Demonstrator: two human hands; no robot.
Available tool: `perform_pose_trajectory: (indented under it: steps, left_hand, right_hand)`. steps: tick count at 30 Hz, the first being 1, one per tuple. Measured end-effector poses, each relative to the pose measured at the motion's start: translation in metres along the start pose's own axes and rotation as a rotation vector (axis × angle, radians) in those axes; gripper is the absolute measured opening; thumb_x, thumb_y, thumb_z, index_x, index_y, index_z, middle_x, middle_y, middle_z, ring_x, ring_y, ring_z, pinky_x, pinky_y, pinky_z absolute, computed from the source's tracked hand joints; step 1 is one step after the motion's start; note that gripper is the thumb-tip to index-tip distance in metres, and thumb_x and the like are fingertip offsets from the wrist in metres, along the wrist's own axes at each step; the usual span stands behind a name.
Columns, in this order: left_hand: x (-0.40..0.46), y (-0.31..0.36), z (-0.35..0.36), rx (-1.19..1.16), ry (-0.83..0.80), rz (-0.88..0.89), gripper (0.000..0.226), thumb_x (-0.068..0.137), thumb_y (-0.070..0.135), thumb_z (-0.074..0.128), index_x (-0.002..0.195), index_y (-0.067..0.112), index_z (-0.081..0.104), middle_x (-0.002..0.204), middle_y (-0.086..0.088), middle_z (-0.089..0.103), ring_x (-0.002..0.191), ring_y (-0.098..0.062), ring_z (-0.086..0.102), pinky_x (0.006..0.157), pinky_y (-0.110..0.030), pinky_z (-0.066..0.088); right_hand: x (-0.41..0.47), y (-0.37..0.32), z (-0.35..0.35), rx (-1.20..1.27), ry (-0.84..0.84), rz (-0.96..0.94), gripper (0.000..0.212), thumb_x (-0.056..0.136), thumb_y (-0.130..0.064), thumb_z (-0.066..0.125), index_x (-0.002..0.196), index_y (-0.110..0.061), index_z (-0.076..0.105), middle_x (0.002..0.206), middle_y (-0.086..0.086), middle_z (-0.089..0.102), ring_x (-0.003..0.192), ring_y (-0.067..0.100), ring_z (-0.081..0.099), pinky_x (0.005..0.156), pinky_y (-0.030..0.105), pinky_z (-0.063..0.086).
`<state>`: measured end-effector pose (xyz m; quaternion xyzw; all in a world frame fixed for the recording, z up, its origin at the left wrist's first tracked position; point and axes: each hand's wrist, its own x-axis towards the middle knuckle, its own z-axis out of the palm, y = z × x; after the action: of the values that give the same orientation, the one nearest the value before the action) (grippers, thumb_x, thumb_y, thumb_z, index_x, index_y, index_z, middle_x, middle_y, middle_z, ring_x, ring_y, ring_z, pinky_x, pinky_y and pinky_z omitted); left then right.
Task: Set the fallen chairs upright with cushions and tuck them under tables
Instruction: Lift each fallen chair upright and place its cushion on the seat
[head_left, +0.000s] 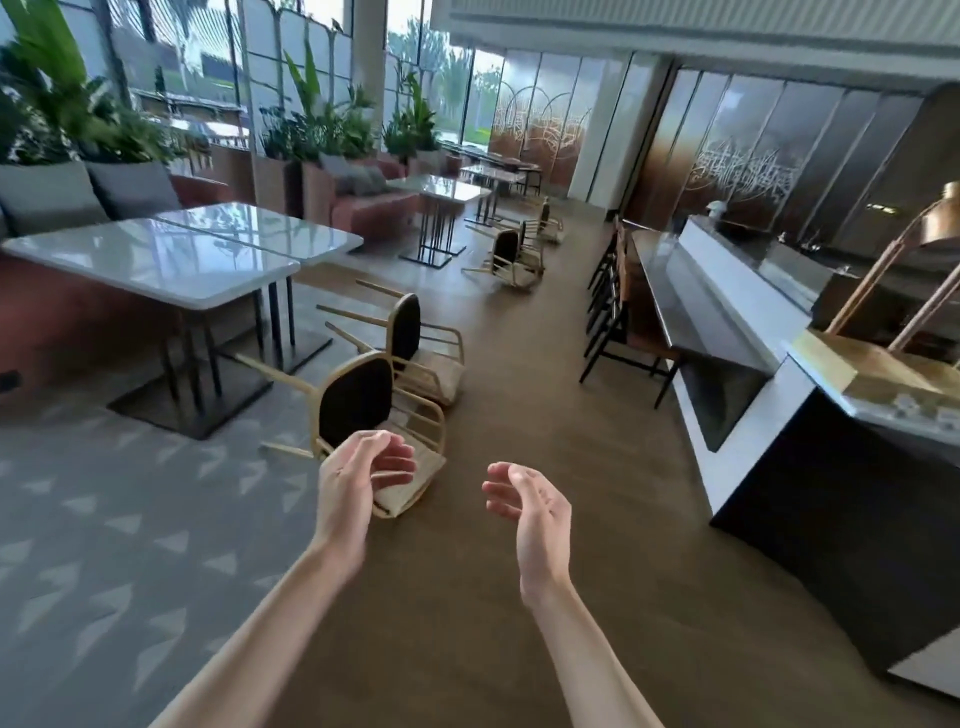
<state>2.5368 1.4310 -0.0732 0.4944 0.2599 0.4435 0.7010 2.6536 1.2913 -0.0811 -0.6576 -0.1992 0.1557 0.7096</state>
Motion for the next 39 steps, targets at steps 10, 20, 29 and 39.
perform_pose_trajectory:
  steps: [10, 20, 29, 39]
  left_hand:
    - [0.234, -0.063, 0.149, -0.030, -0.068, -0.037, 0.031, 0.100, 0.008, 0.048, 0.104, -0.019, 0.062, 0.094, -0.030, 0.068, 0.083, -0.032, 0.067, 0.075, -0.040, 0.055]
    - [0.408, -0.139, 0.194, 0.084, 0.023, -0.123, 0.028, 0.098, 0.015, 0.051, 0.098, -0.006, 0.069, 0.091, -0.023, 0.072, 0.084, -0.033, 0.070, 0.079, -0.045, 0.056]
    - [0.545, -0.213, 0.148, 0.139, 0.451, -0.290, 0.023, 0.097, 0.017, 0.049, 0.093, 0.004, 0.068, 0.083, -0.015, 0.071, 0.077, -0.031, 0.067, 0.072, -0.040, 0.056]
    - [0.624, -0.251, 0.097, 0.105, 0.830, -0.287, 0.025, 0.095, 0.018, 0.051, 0.091, 0.000, 0.067, 0.071, -0.010, 0.068, 0.057, -0.019, 0.067, 0.058, -0.033, 0.056]
  right_hand:
    - [0.273, 0.001, 0.012, -0.070, 0.012, -0.011, 0.025, 0.100, -0.019, 0.055, 0.095, -0.010, 0.077, 0.096, 0.005, 0.078, 0.097, 0.029, 0.073, 0.083, 0.039, 0.058]
    - [0.490, 0.045, 0.026, -0.033, -0.030, 0.058, 0.024, 0.099, -0.018, 0.054, 0.098, -0.007, 0.075, 0.096, 0.007, 0.079, 0.088, 0.020, 0.073, 0.082, 0.039, 0.058]
    - [0.692, 0.122, 0.104, -0.119, -0.388, 0.174, 0.023, 0.097, -0.020, 0.056, 0.091, -0.011, 0.077, 0.090, 0.007, 0.078, 0.083, 0.019, 0.072, 0.078, 0.034, 0.056]
    - [0.821, 0.202, 0.229, -0.274, -0.668, 0.351, 0.022, 0.098, -0.017, 0.060, 0.091, -0.004, 0.077, 0.081, 0.007, 0.074, 0.081, 0.021, 0.066, 0.077, 0.035, 0.054]
